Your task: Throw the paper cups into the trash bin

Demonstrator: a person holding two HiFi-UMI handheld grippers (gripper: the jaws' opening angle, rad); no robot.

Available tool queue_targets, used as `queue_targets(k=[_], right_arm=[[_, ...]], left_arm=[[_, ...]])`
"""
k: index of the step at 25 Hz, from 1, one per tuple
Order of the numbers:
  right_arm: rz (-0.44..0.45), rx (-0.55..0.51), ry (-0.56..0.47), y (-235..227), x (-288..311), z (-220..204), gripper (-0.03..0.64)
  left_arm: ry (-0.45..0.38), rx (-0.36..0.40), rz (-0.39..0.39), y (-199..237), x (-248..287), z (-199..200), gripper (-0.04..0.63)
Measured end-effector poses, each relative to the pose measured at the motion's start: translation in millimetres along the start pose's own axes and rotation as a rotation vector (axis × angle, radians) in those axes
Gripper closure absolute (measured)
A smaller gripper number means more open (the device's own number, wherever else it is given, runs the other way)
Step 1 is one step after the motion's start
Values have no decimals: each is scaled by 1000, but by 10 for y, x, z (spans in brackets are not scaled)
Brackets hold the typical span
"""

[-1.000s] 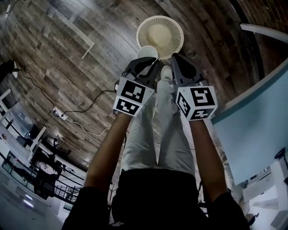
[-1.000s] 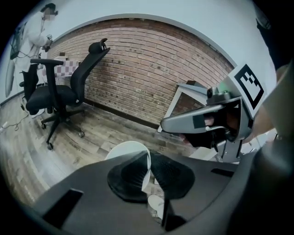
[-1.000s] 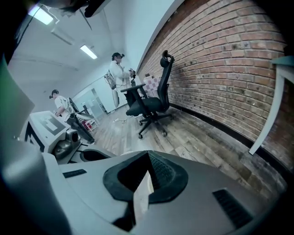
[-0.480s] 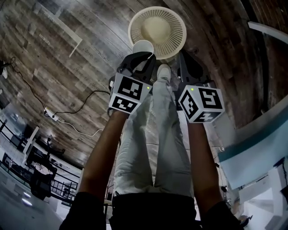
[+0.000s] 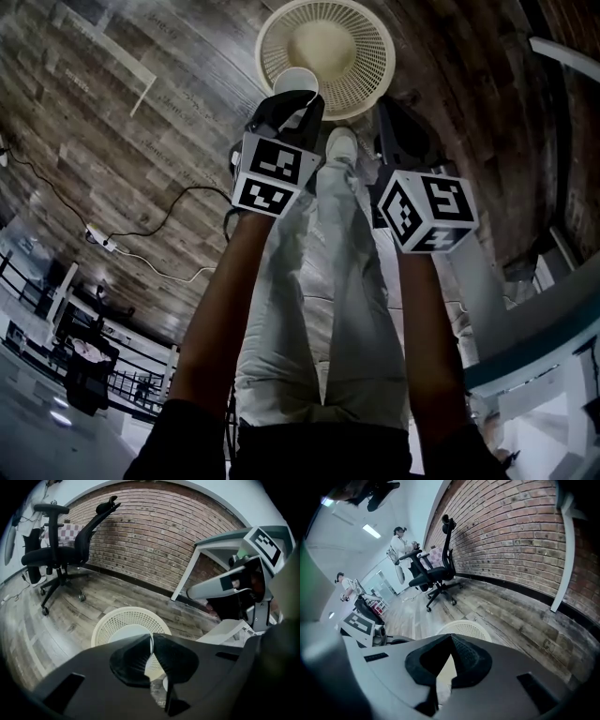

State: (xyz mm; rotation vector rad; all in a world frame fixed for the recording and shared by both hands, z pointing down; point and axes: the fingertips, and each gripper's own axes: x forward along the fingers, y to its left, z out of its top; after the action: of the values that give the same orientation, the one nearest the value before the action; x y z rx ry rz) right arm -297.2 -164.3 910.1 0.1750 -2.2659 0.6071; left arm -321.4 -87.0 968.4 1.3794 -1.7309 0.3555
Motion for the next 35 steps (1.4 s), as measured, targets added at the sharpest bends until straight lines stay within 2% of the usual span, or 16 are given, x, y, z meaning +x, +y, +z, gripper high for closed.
queue_targets(k=[5, 10, 13, 19, 21, 26, 35], right_arm=[[4, 9, 12, -57, 84, -55, 614], [8, 26, 24, -68, 115, -131, 614], [9, 27, 27, -38, 158, -119, 612], [14, 23, 28, 32, 169, -88, 614], [14, 19, 30, 63, 144, -105, 612], [16, 8, 31, 194, 73, -81, 614], [34, -22, -1, 440, -160, 71, 614]], left_arm=[[29, 19, 4, 50, 235, -93, 568], [23, -5, -5, 52, 305, -88, 566], [28, -31, -6, 116, 287, -68, 482], [29, -42, -24, 117, 221, -59, 480], [26, -47, -34, 93, 177, -67, 489], [13, -32, -34, 83, -35, -19, 559], [-20, -21, -16, 59, -470, 121, 581]])
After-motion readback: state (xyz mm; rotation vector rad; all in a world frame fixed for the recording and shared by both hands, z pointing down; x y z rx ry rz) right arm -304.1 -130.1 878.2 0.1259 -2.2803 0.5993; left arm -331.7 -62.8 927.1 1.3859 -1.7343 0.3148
